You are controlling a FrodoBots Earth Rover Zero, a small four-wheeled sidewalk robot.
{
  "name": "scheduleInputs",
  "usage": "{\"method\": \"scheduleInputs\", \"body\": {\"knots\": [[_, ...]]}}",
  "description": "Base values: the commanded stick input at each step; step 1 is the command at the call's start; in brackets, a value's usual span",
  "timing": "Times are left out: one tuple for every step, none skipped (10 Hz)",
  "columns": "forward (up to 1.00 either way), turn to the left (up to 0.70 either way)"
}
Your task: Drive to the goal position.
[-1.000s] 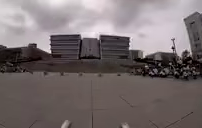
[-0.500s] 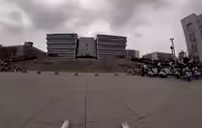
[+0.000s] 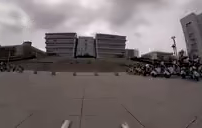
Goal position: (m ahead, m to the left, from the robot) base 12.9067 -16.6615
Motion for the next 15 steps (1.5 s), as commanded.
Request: {"method": "scheduleInputs", "body": {"knots": [[1.00,0.00],[1.00,-0.08],[1.00,-0.18],[1.00,-0.10],[1.00,-0.01],[1.00,-0.12],[1.00,-0.18],[1.00,-0.10],[1.00,-0.02],[1.00,-0.17],[1.00,-0.12],[1.00,0.00],[1.00,-0.07],[1.00,-0.14],[1.00,-0.09]]}}
